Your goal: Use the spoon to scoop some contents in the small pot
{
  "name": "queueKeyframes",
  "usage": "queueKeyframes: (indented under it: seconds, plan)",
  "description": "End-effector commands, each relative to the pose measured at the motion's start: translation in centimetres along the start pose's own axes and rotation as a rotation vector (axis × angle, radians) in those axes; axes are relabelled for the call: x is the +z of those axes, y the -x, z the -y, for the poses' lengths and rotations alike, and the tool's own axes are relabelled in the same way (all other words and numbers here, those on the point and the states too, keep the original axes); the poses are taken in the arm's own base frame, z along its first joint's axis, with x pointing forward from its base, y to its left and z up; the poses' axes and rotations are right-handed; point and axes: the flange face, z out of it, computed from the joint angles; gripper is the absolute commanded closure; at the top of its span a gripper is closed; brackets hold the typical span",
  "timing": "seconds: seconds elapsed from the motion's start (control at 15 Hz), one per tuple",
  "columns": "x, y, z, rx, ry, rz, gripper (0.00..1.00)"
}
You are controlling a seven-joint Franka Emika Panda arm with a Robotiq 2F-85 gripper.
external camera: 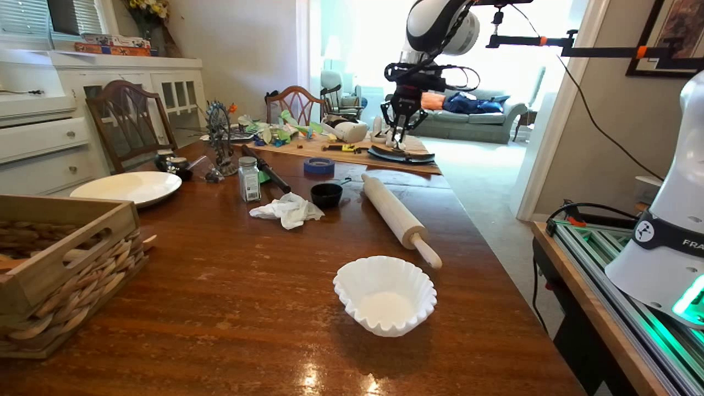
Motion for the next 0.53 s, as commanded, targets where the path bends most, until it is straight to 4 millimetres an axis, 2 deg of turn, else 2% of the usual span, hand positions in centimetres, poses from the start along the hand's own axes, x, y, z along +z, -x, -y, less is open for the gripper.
queueKeyframes:
  seconds: [0.0, 0.2, 0.47]
  plan:
    - [-0.9, 3.3, 4.6, 0.126, -0.103, -0.046, 0.95]
    - [-0.2, 5.8, 7.8, 0.177, -0.204, -0.154, 0.95]
    - [2.0, 7.1, 9.6, 0.137, -0.247, -0.297, 0.95]
